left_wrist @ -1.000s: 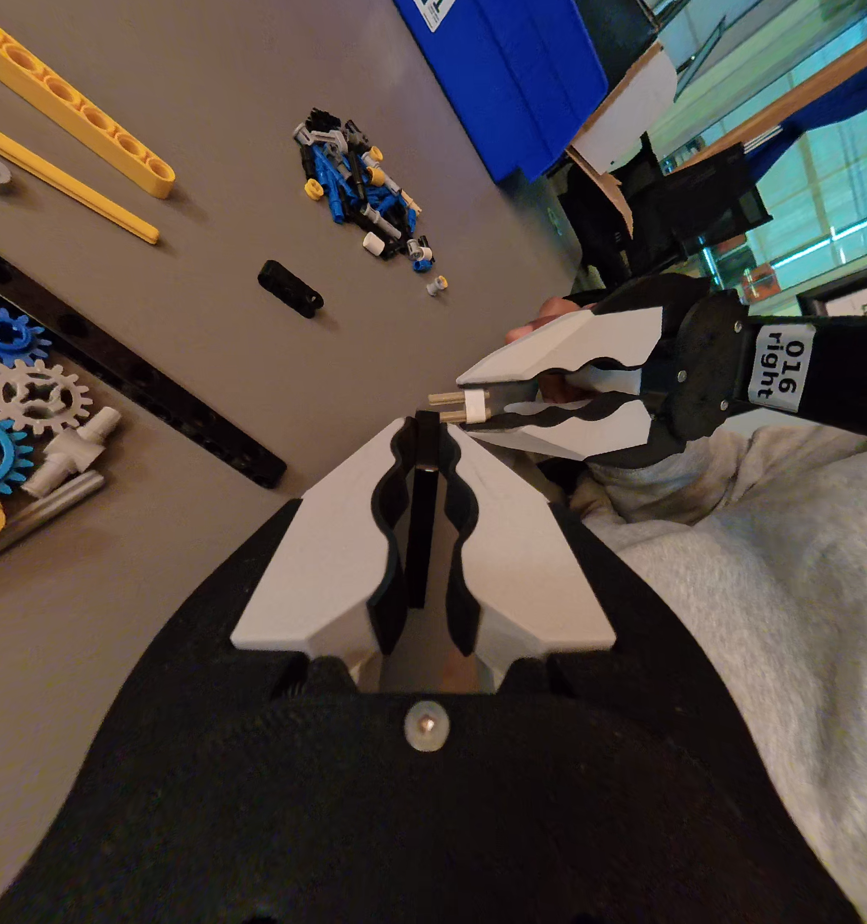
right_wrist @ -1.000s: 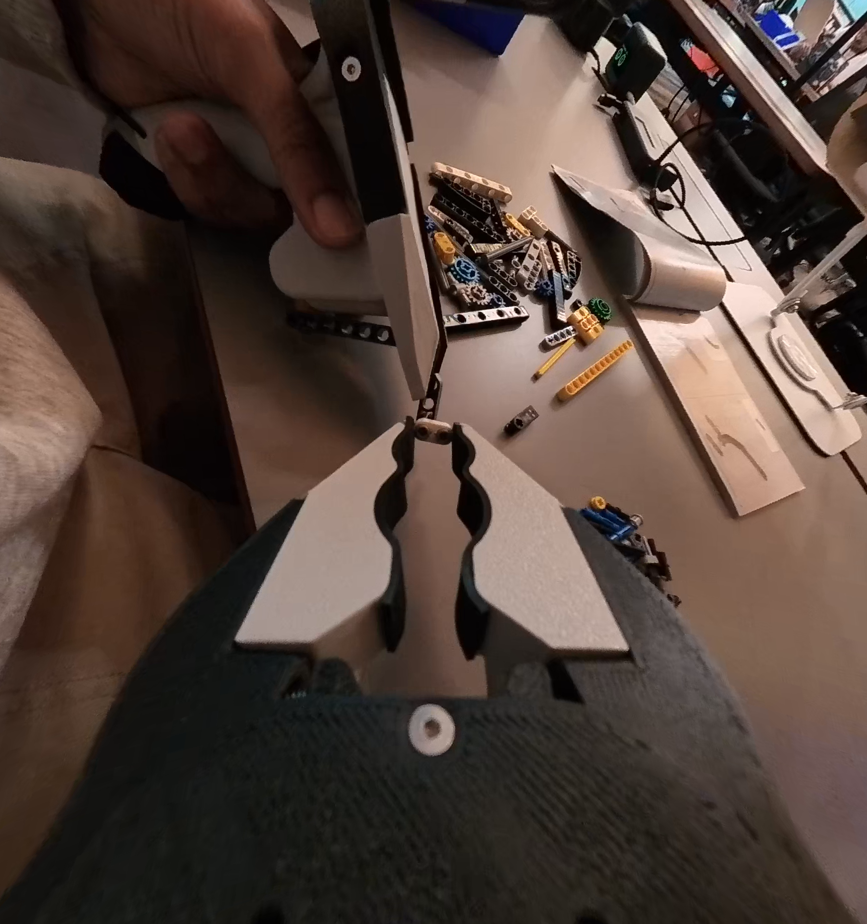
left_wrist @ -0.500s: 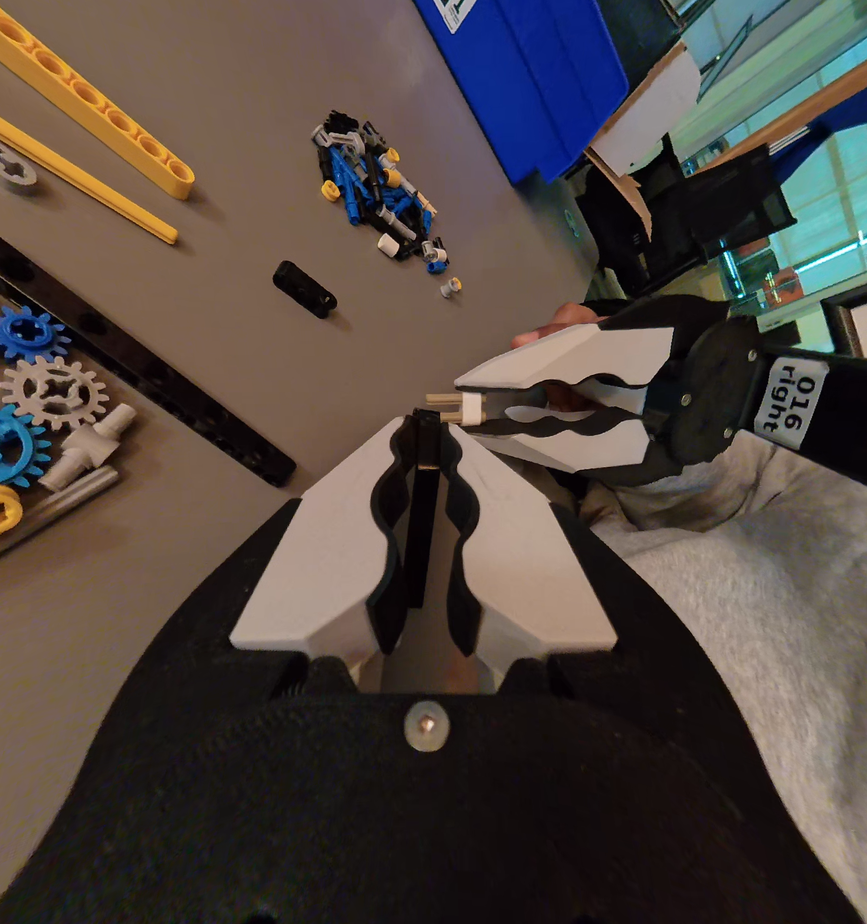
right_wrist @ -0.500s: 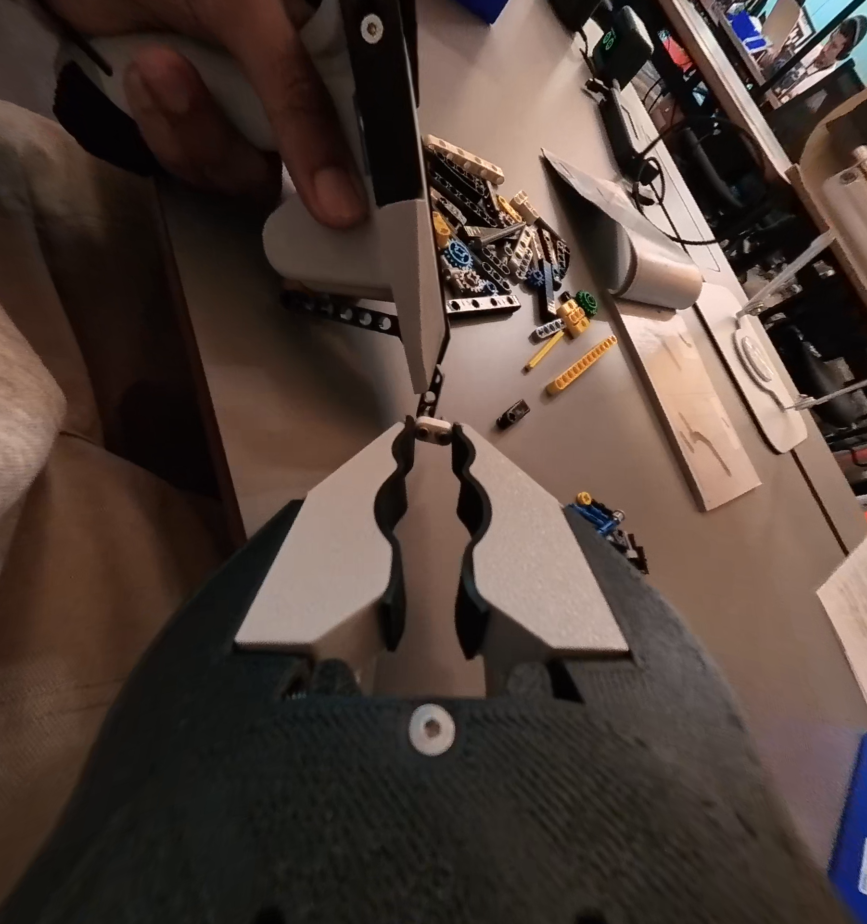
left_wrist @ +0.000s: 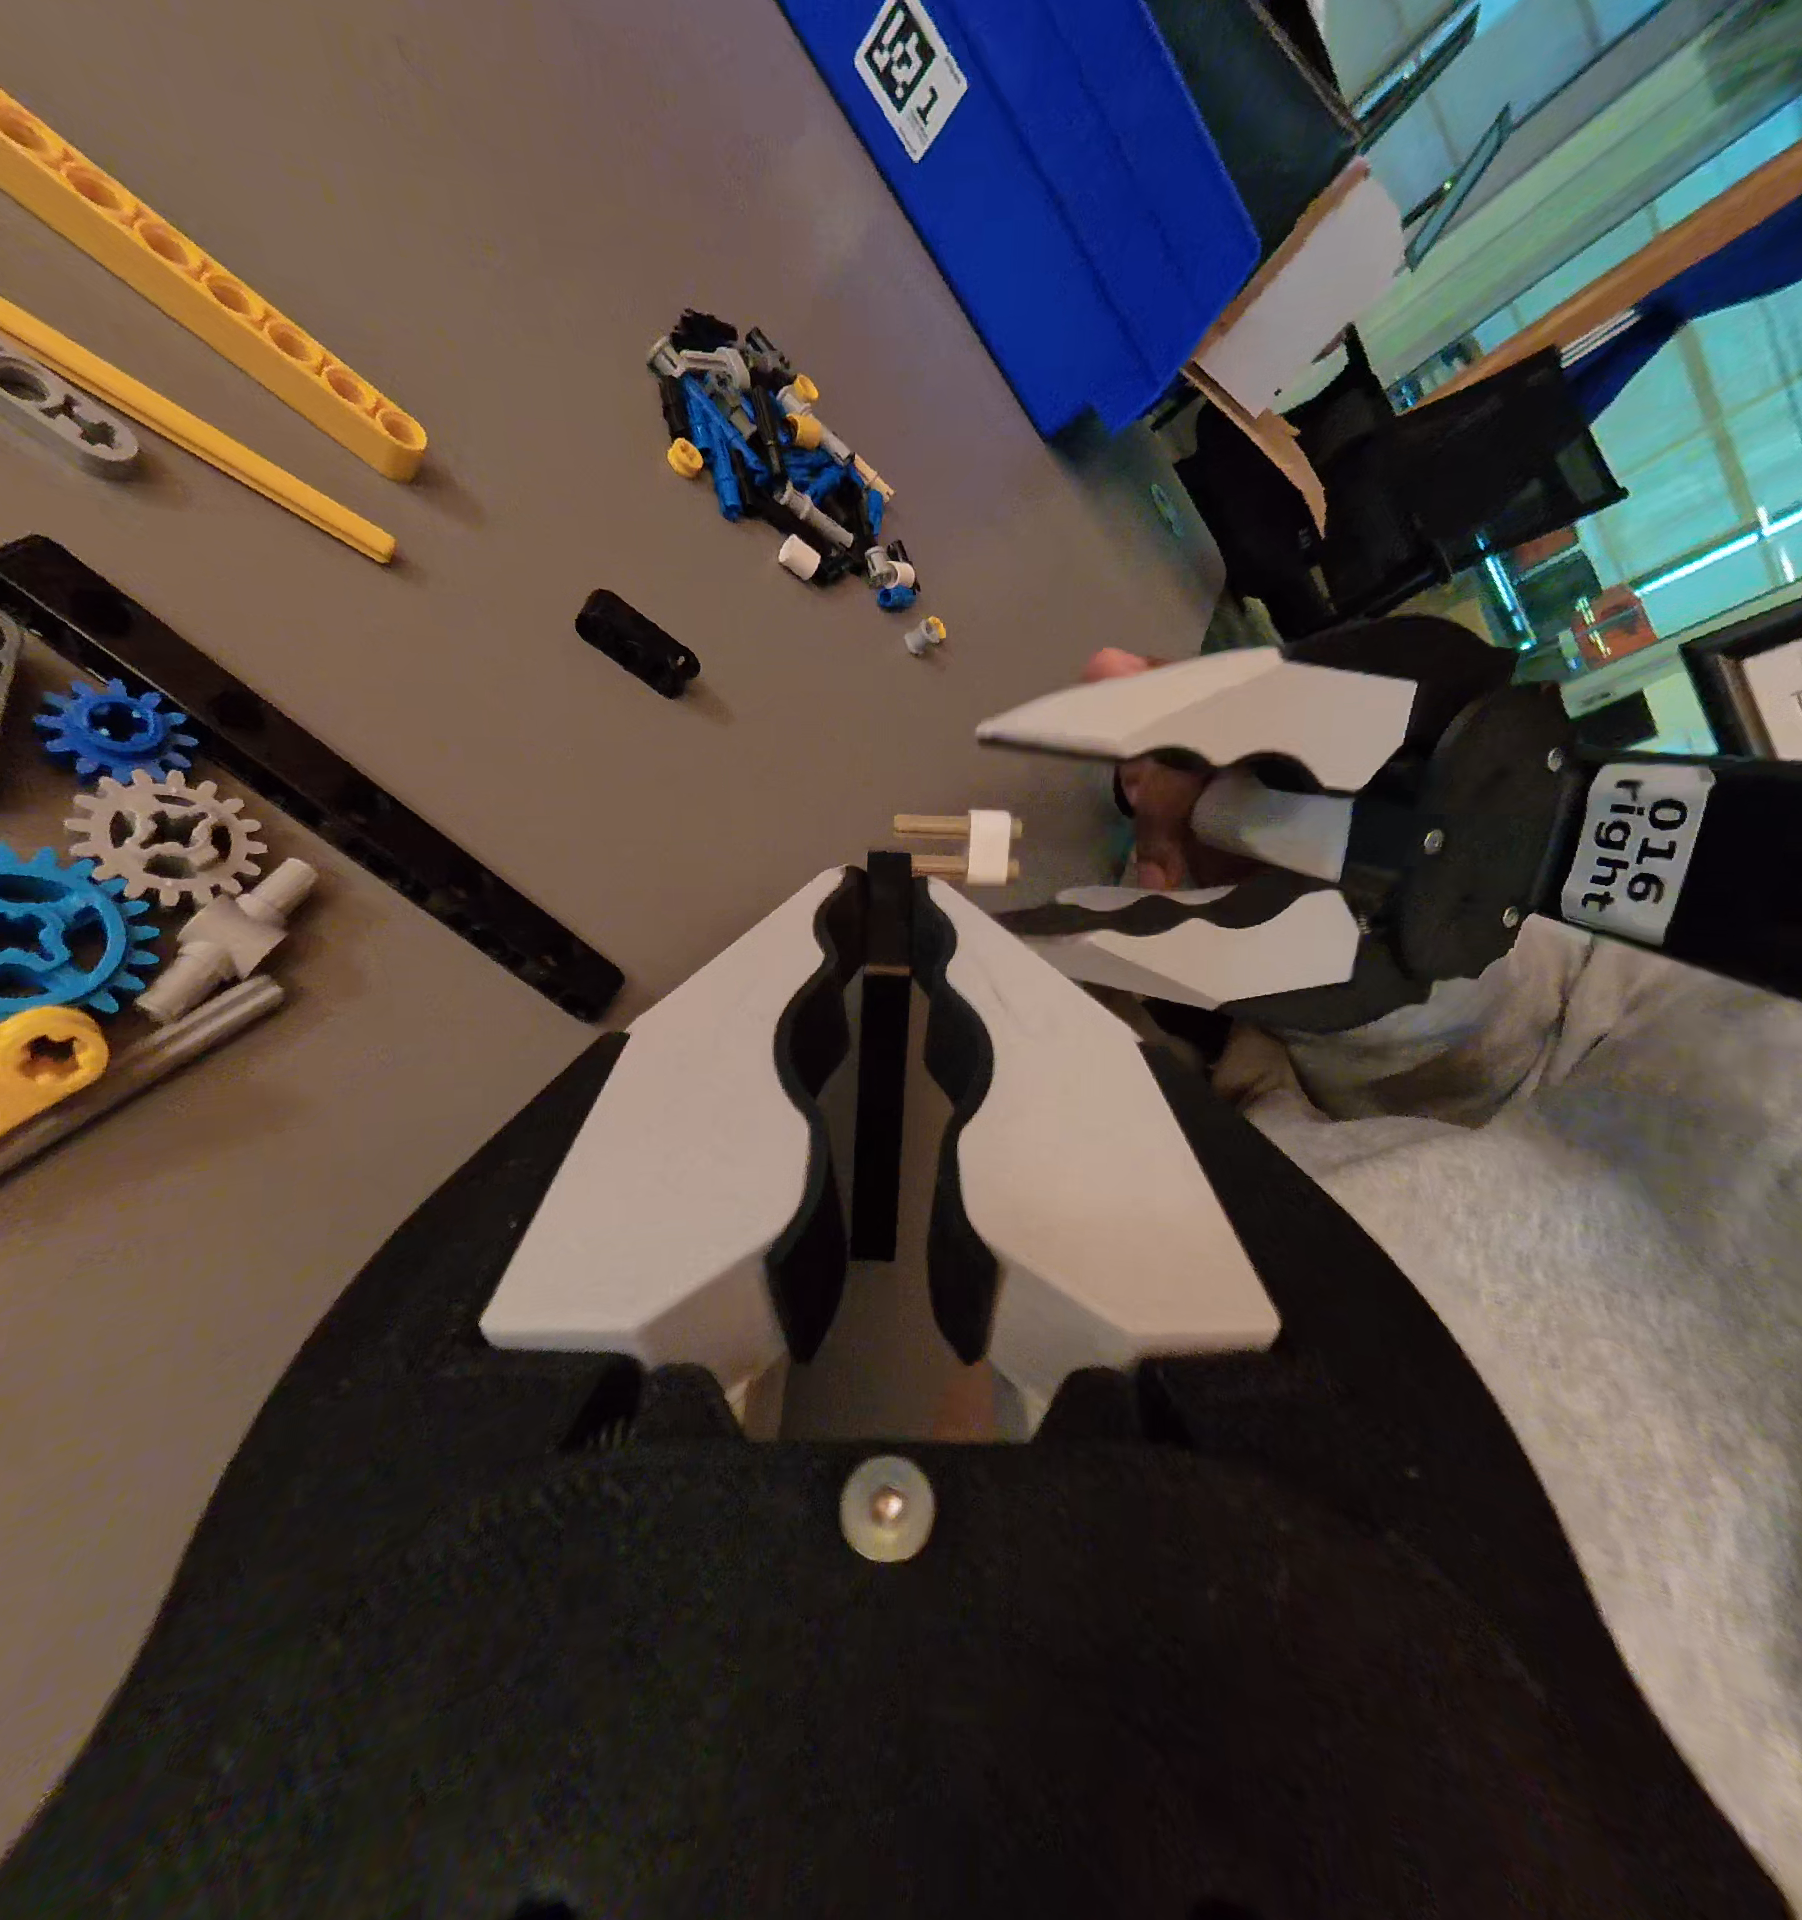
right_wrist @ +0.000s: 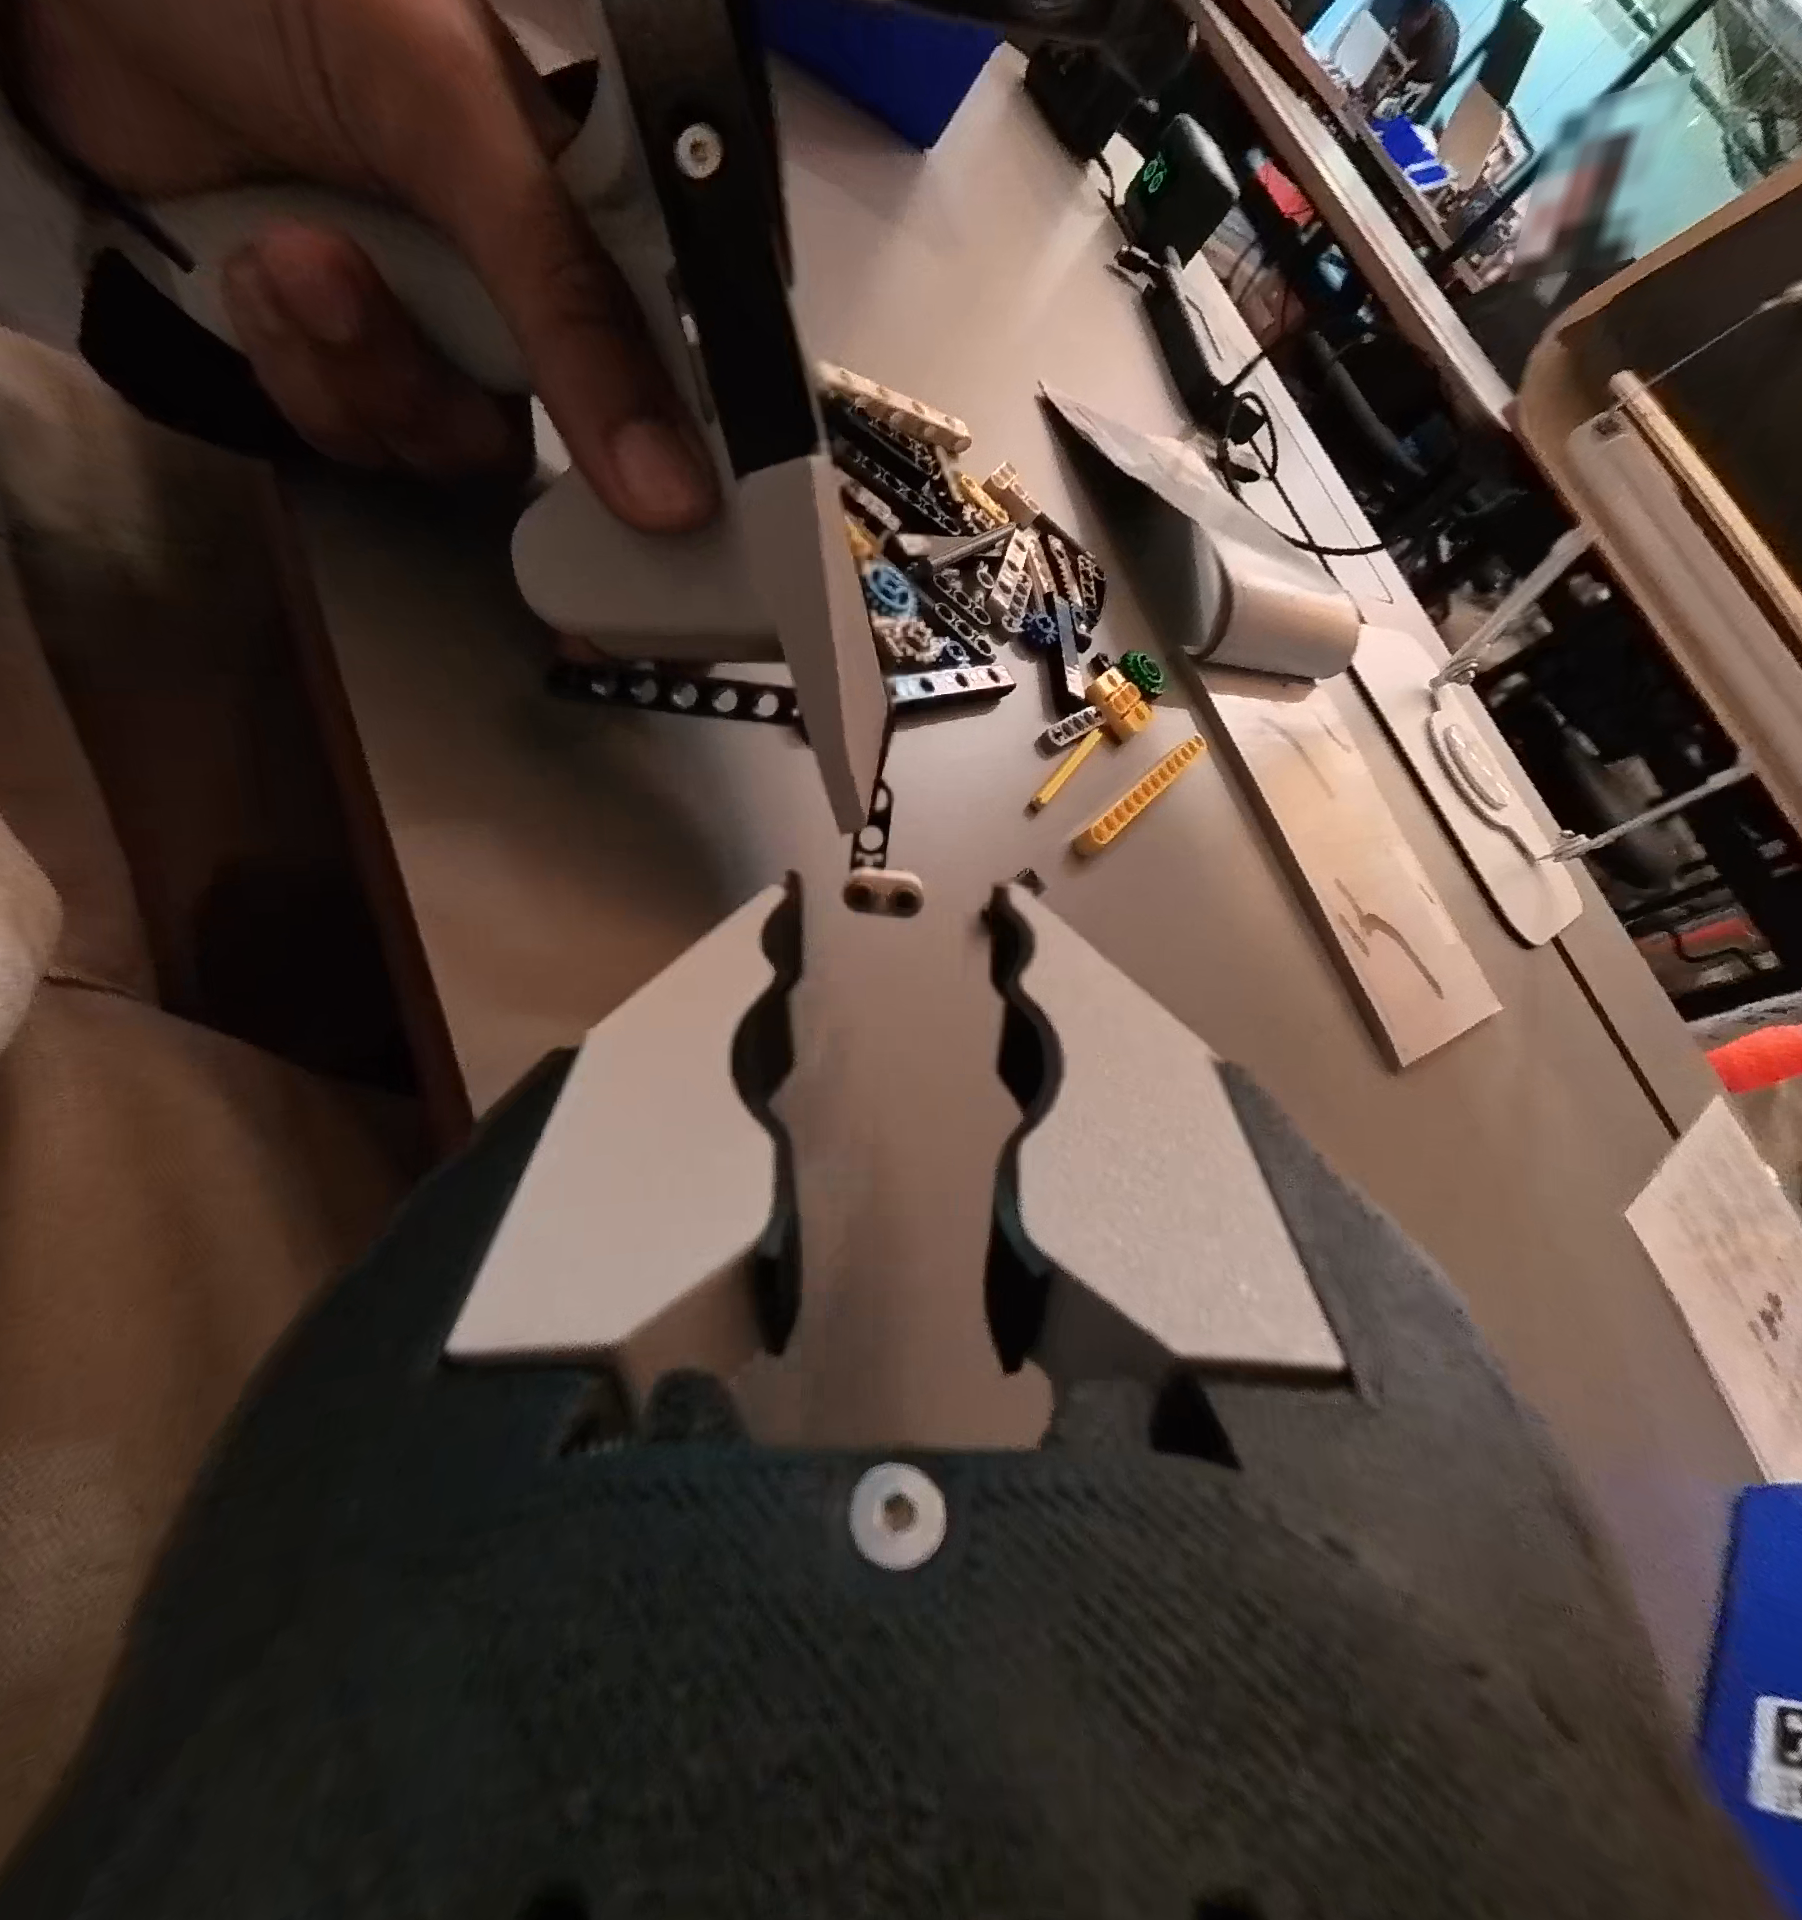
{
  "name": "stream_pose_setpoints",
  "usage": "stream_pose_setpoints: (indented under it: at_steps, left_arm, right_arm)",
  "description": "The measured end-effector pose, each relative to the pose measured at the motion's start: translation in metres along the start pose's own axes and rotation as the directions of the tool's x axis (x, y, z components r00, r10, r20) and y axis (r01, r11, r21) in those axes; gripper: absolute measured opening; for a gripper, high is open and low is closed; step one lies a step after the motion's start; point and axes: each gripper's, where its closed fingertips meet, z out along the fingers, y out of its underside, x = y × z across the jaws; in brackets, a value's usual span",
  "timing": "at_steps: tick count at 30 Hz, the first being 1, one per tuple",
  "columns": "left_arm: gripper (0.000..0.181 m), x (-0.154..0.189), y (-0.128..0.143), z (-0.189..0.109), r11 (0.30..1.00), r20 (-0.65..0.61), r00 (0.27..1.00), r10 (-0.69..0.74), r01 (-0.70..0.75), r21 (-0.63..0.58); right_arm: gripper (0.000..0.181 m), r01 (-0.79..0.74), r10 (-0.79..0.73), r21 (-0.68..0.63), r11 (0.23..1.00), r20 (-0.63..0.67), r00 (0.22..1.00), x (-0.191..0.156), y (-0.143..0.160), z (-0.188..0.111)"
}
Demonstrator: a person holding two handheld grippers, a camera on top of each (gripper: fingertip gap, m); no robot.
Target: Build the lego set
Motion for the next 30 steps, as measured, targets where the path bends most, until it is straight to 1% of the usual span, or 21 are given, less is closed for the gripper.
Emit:
stream_pose_setpoints:
  at_steps: [1,2,4,6,7,9,10,11,12,13,14,15,17,20,21,23,25,27,30]
  left_arm:
    - [0.007,0.000,-0.001,-0.001,1.000,-0.002,1.000,0.001,-0.001,0.013]
    - [0.007,0.002,-0.004,-0.003,0.999,-0.013,1.000,0.007,-0.006,0.031]
    - [0.007,0.012,-0.011,-0.007,0.996,-0.076,0.997,0.024,-0.018,0.091]
    - [0.006,0.028,-0.021,-0.012,0.985,-0.161,0.985,0.068,-0.041,0.167]
    - [0.006,0.034,-0.026,-0.014,0.976,-0.180,0.979,0.098,-0.059,0.210]
    - [0.006,0.048,-0.031,-0.018,0.957,-0.223,0.960,0.169,-0.106,0.271]
    - [0.007,0.054,-0.033,-0.020,0.944,-0.225,0.952,0.207,-0.135,0.300]
    - [0.006,0.059,-0.035,-0.021,0.930,-0.222,0.942,0.250,-0.171,0.324]
    - [0.006,0.064,-0.036,-0.023,0.912,-0.214,0.931,0.296,-0.209,0.352]
    - [0.006,0.068,-0.037,-0.024,0.895,-0.201,0.921,0.334,-0.244,0.374]
    - [0.007,0.071,-0.037,-0.025,0.882,-0.190,0.912,0.364,-0.272,0.385]
    - [0.007,0.074,-0.036,-0.026,0.870,-0.183,0.902,0.390,-0.297,0.393]
    - [0.007,0.077,-0.035,-0.025,0.852,-0.159,0.888,0.431,-0.342,0.397]
    - [0.007,0.082,-0.030,-0.023,0.833,-0.151,0.865,0.478,-0.391,0.391]
    - [0.007,0.086,-0.028,-0.022,0.831,-0.164,0.858,0.487,-0.397,0.389]
    - [0.007,0.092,-0.027,-0.022,0.830,-0.188,0.851,0.491,-0.391,0.399]
    - [0.007,0.094,-0.027,-0.023,0.829,-0.196,0.849,0.491,-0.386,0.404]
    - [0.007,0.095,-0.027,-0.023,0.827,-0.196,0.846,0.497,-0.392,0.404]
    - [0.007,0.095,-0.027,-0.025,0.820,-0.192,0.840,0.507,-0.402,0.408]
  right_arm:
    - [0.043,-0.034,0.034,0.022,0.999,0.001,0.999,0.003,-0.003,-0.002]
    - [0.046,-0.086,0.086,0.050,0.995,0.010,0.996,0.006,-0.006,-0.005]
    - [0.055,-0.230,0.227,0.108,0.967,0.042,0.973,0.017,-0.011,-0.012]
    - [0.064,-0.409,0.389,0.164,0.898,0.142,0.910,0.025,-0.017,-0.020]
    - [0.068,-0.499,0.463,0.183,0.847,0.207,0.862,0.029,-0.020,-0.024]
    - [0.066,-0.657,0.572,0.191,0.729,0.358,0.738,0.032,-0.027,-0.033]
    - [0.063,-0.724,0.603,0.187,0.664,0.438,0.666,0.032,-0.031,-0.038]
    - [0.055,-0.779,0.615,0.176,0.602,0.520,0.593,0.030,-0.037,-0.043]
    - [0.052,-0.825,0.617,0.157,0.543,0.592,0.519,0.027,-0.042,-0.047]
    - [0.054,-0.860,0.613,0.133,0.493,0.648,0.451,0.025,-0.047,-0.050]
    - [0.055,-0.883,0.605,0.112,0.455,0.689,0.399,0.024,-0.051,-0.053]
    - [0.056,-0.898,0.597,0.105,0.427,0.713,0.367,0.024,-0.054,-0.055]
    - [0.060,-0.906,0.588,0.103,0.411,0.730,0.350,0.024,-0.057,-0.057]
    - [0.062,-0.891,0.577,0.113,0.440,0.725,0.377,0.019,-0.059,-0.056]
    - [0.058,-0.886,0.571,0.121,0.448,0.723,0.388,0.018,-0.060,-0.057]
    - [0.046,-0.871,0.557,0.138,0.471,0.719,0.415,0.017,-0.061,-0.058]
    - [0.041,-0.862,0.538,0.156,0.482,0.724,0.432,0.017,-0.063,-0.061]
    - [0.031,-0.853,0.510,0.172,0.493,0.737,0.443,0.015,-0.066,-0.064]
    - [0.029,-0.844,0.498,0.186,0.503,0.735,0.460,0.014,-0.068,-0.065]
